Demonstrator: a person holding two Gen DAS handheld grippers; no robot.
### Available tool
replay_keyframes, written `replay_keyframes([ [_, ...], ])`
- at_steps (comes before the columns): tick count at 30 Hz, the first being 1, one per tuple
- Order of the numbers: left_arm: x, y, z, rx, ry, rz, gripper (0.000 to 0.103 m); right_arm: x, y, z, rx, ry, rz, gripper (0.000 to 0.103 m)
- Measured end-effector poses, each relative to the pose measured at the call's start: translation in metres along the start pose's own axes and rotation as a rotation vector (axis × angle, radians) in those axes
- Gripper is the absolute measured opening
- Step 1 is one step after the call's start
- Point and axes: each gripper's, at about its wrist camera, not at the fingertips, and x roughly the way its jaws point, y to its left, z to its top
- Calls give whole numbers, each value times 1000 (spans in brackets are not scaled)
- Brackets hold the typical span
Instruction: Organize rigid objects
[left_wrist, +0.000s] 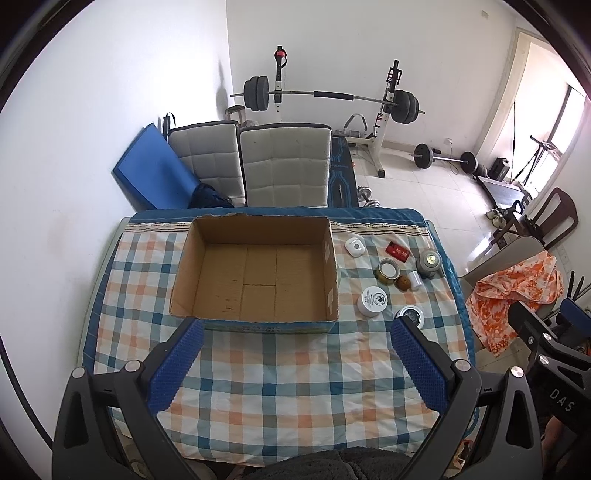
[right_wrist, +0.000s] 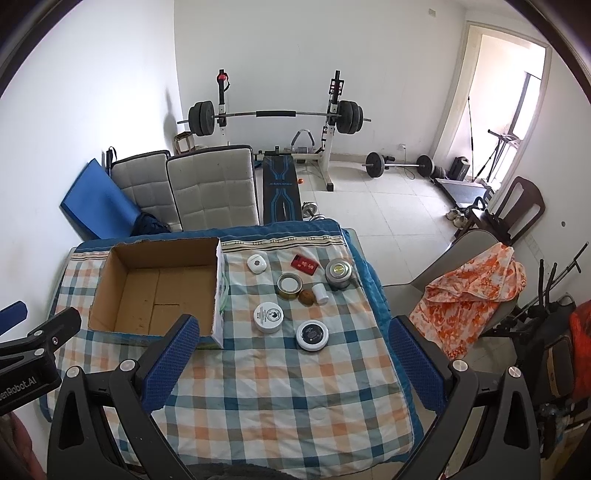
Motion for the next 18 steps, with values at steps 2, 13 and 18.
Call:
replay_keyframes([
  [2, 10, -7, 5, 9, 13, -5, 103, 10, -7, 2, 19, 23, 3, 103],
  [13, 149, -62, 58, 90, 216, -10, 103, 140, -71, 27, 89, 217, -35, 103],
  [18, 237, -99, 92, 97, 320, -46, 103, 244, -101, 44, 123, 305, -33, 103],
])
